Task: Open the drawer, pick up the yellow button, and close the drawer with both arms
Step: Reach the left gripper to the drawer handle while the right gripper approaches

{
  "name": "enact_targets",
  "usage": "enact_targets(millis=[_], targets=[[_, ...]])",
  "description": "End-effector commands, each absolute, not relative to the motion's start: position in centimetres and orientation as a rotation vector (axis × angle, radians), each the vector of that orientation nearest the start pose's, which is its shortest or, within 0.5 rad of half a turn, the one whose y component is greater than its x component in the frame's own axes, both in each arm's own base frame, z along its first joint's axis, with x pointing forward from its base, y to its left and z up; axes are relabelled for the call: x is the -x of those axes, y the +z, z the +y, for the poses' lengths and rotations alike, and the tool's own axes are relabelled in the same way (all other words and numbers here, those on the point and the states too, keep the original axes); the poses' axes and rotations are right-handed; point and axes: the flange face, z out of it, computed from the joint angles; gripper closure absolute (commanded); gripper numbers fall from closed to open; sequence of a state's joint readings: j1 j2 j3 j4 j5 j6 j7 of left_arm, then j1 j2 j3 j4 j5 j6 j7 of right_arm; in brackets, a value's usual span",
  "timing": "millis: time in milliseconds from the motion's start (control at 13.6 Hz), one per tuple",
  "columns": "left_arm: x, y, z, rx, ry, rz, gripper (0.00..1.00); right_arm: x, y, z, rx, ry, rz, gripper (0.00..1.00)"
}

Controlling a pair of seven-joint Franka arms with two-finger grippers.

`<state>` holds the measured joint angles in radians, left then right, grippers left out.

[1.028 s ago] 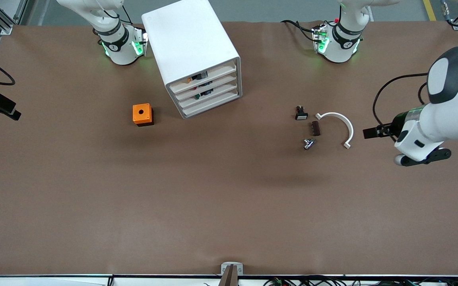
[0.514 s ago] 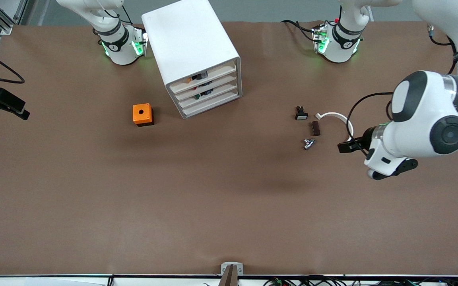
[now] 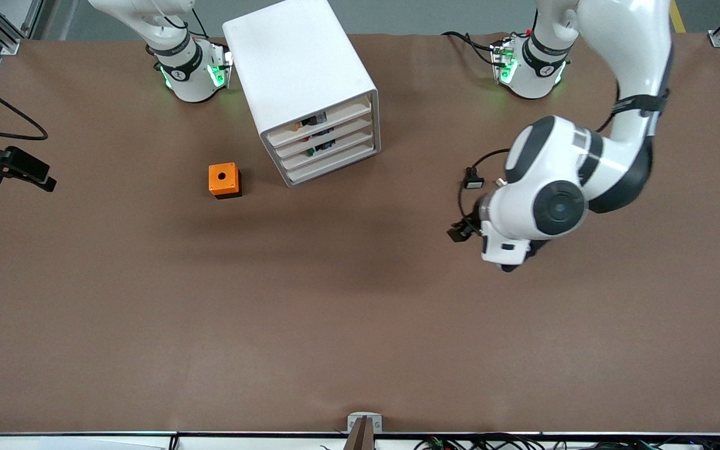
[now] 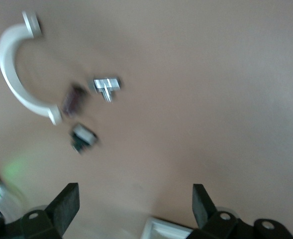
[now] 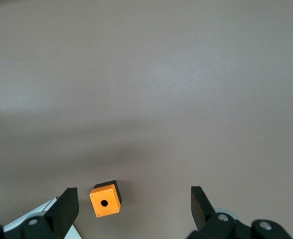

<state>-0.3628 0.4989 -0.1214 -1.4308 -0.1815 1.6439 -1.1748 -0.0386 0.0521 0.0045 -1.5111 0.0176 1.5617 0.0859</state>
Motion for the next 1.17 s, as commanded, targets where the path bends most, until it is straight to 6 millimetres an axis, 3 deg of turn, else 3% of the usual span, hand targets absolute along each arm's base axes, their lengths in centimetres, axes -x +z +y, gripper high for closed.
enact_targets(millis=[0,147,294,440,661,881,1101], targets=[[-57.4,37.7,-36.1,2.704,0.612,-1.334,0.0,-56.6,61.9,-0.2,3.12,0.085,0.171,0.03],[-56.4,36.0,-37.7,2.511,0.642,-1.552,0.0,-56.3,61.6,0.8,3.114,0.122,0.28,0.0],[-55.6,35.2,-39.2,2.329,0.713,-1.738,0.0,-55.8,61.3,3.6,3.115,0.183,0.367,0.0],[-54.9,34.8,-40.0,2.129,0.828,-1.894,0.0,-55.5,59.7,6.3,3.113,0.23,0.496,0.0],[-52.7,33.7,-41.1,1.798,1.05,-1.915,0.0,-55.5,57.7,11.7,3.073,0.297,0.667,0.0],[-51.2,32.2,-41.7,1.619,1.284,-1.795,0.01,-56.1,55.0,16.4,2.973,0.373,0.871,0.0],[-50.3,30.2,-42.9,1.394,1.298,-1.817,0.03,-55.7,52.4,22.3,2.948,0.372,1.061,0.0]])
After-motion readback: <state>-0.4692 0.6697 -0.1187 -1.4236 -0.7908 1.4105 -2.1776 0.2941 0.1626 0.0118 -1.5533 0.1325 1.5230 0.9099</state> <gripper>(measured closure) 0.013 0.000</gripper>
